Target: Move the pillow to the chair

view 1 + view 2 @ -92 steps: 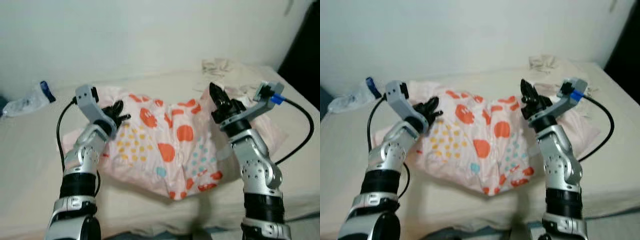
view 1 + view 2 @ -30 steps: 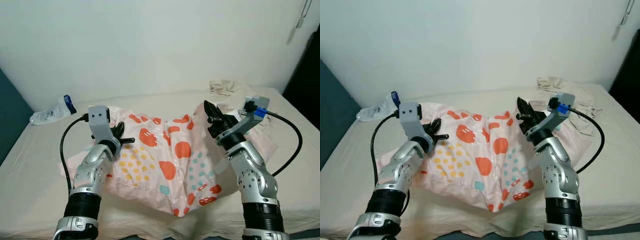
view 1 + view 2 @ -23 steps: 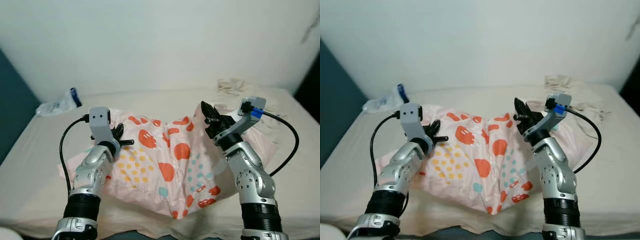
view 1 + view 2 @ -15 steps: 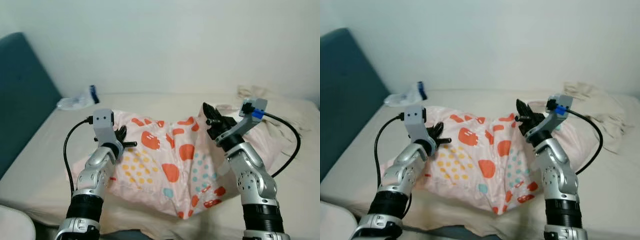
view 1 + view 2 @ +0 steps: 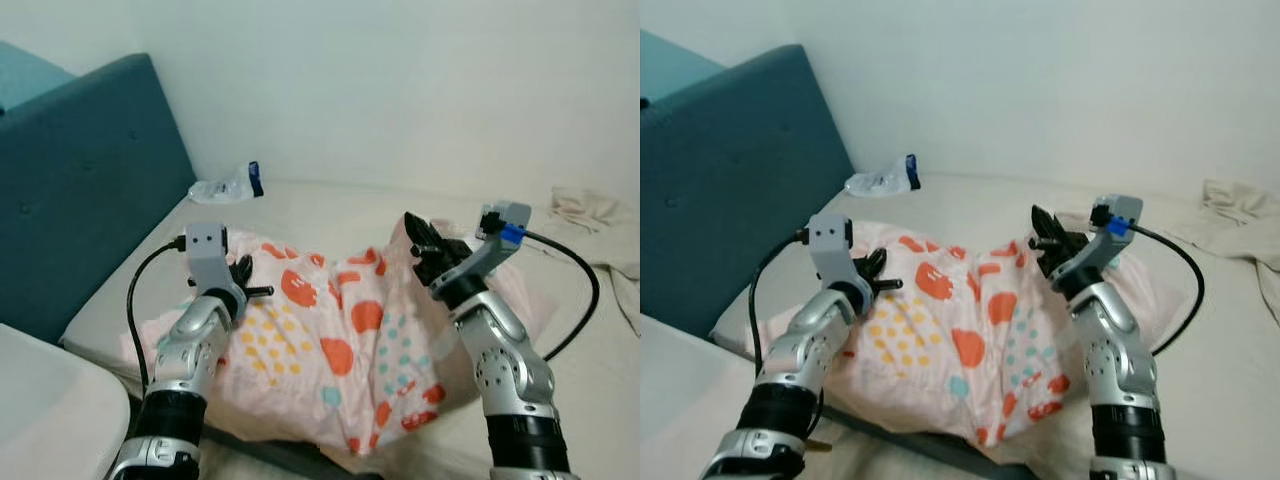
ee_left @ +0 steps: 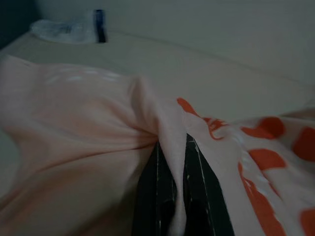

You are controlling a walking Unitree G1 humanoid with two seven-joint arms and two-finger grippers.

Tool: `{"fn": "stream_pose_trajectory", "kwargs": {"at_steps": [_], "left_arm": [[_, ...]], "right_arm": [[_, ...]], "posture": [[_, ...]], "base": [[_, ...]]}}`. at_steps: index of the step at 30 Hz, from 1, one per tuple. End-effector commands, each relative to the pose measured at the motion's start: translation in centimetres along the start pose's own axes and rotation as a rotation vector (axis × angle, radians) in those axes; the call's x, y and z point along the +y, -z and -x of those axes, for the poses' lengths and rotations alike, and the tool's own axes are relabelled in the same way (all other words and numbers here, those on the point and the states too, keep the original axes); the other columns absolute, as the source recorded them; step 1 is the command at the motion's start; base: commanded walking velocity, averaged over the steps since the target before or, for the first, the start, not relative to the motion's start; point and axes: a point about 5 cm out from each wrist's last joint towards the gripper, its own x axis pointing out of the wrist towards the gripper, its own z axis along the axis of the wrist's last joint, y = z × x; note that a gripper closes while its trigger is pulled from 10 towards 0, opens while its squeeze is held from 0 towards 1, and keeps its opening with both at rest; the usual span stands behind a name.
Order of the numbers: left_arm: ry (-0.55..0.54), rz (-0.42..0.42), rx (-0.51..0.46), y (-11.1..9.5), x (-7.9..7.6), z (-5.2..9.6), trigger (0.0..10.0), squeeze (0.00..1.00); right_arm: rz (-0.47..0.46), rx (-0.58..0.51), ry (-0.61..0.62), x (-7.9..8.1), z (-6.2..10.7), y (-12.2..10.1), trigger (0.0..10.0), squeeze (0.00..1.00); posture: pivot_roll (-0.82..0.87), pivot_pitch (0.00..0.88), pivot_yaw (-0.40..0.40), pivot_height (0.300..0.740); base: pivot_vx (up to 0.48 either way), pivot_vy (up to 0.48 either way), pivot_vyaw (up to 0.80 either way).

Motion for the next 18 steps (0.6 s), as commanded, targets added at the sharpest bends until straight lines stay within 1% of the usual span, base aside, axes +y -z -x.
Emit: {"fn": "stream_pose_trajectory", "kwargs": {"at_steps": [1, 7, 9, 18], "left_arm": [[0.009, -0.022, -0.017, -0.39, -0.24, -0.14, 10.0, 0.00], [0.014, -0.029, -0.014, -0.31, -0.28, -0.09, 10.0, 0.00], [0.015, -0.054, -0.008, -0.21, -0.26, -0.01, 10.0, 0.00], [0.016, -0.055, -0.008, -0.06, -0.17, 0.03, 10.0, 0.00]], "right_arm": [[0.013, -0.025, -0.059, 1.17, -0.46, -0.38, 10.0, 0.00], [0.010, -0.023, -0.057, 1.19, -0.46, -0.21, 10.0, 0.00], [0.008, -0.022, -0.056, 1.24, -0.39, -0.16, 10.0, 0.00], [0.003, -0.015, -0.050, 1.22, -0.33, 0.19, 10.0, 0.00]], "posture": [[-0.14, 0.044, 0.080, 0.740], [-0.14, 0.049, 0.081, 0.740], [-0.14, 0.054, 0.082, 0.740], [-0.14, 0.060, 0.083, 0.740]], "base": [[0.000, 0.000, 0.63], [0.000, 0.000, 0.63], [0.000, 0.000, 0.64], [0.000, 0.000, 0.63]]}}
